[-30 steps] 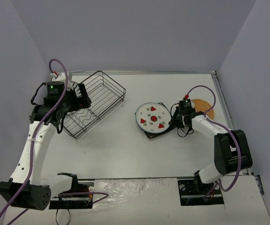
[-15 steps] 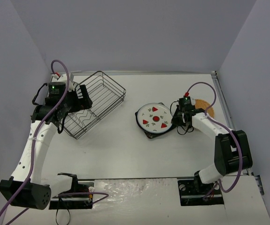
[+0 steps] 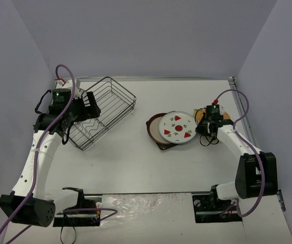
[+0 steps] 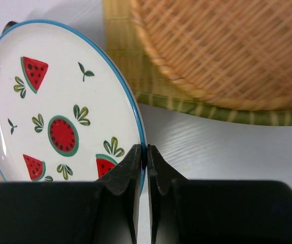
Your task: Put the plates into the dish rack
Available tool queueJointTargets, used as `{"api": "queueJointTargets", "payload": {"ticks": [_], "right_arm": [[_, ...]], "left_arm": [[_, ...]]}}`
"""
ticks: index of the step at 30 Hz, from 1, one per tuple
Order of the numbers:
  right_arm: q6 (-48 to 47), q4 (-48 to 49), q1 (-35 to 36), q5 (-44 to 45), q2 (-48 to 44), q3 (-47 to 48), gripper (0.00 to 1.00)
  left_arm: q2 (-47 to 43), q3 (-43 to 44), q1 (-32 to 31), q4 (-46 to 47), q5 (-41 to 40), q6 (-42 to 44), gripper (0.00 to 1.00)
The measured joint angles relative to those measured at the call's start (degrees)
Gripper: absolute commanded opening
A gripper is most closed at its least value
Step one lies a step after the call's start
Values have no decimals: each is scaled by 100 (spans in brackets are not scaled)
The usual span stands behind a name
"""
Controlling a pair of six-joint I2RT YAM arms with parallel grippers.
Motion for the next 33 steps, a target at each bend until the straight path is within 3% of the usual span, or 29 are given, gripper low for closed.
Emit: {"api": "queueJointTargets", "payload": {"ticks": [8,14,17,26,29,33], "right_arm": [[-53,-43,-363,-182,-236,-256,0],[3,208,-527,-448,-256,-608,6],[68,374,-697,-690,-293,-753,13],[80,606,-847,-1172,-465,-989,51],[102,819,-847,-1420,-547,-1120,60],[143,1104,-881,-1746,-567,-1308,63]], "left_arm": [[38,0,-45,2,7,2,97],[94,0,-59,2,30,0,97],[94,0,-60,2,44,2,97],[94,0,-60,2,57,0,97],[96,0,-60,2,88,0,97],[96,0,-62,2,113,0,97]]}}
